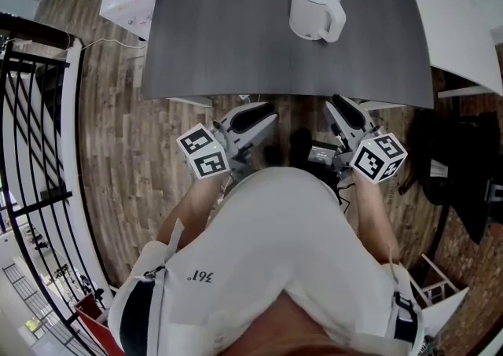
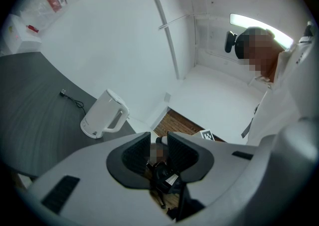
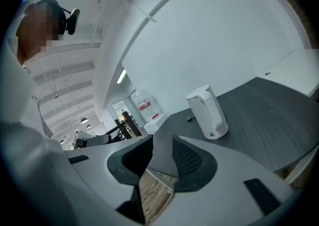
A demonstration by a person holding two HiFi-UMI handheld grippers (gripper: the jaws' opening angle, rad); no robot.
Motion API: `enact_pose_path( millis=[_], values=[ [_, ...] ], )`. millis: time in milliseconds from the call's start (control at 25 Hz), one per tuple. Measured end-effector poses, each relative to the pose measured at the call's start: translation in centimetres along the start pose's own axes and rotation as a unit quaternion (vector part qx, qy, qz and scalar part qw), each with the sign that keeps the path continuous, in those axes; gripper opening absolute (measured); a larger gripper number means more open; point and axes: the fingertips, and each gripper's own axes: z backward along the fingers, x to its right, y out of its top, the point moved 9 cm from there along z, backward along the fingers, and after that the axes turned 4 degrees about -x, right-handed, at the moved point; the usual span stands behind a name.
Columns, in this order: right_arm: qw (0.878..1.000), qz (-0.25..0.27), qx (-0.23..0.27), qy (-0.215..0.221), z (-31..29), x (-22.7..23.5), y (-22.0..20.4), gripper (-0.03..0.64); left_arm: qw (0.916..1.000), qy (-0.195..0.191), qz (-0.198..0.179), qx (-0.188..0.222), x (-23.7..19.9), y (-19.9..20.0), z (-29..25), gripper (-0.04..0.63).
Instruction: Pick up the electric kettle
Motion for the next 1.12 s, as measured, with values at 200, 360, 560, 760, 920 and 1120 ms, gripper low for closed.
enact_pose_path(
  millis=[200, 360, 560, 760, 920, 1120],
  values=[
    [1.0, 0.007, -0.007, 0.007, -0.7, 2.2, 1.2, 0.103, 0.9999, 0.013, -0.002, 0.006, -0.6, 0.4, -1.5, 0.086],
    [1.0, 0.019, -0.015, 0.02, -1.6, 3.6, 2.9, 0.103, 0.9996, 0.025, -0.002, 0.01, -1.1, 1.1, -2.7, 0.086],
    [0.999, 0.035, -0.028, 0.03, -2.3, 5.8, 5.1, 0.103, 0.9992, 0.034, -0.004, 0.019, -1.8, 2.1, -5.2, 0.086],
    [0.998, 0.04, -0.036, 0.04, -2.0, 7.6, 6.6, 0.103, 0.999, 0.037, -0.008, 0.021, -1.5, 2.7, -7.5, 0.086],
    [0.997, 0.046, -0.039, 0.052, -2.1, 8.6, 7.4, 0.103, 0.9985, 0.046, -0.014, 0.025, -1.3, 3.0, -8.8, 0.086],
    [0.995, 0.058, -0.056, 0.067, -2.1, 9.4, 7.3, 0.103, 0.9978, 0.059, -0.014, 0.028, -1.4, 2.4, -9.7, 0.086]
  ],
)
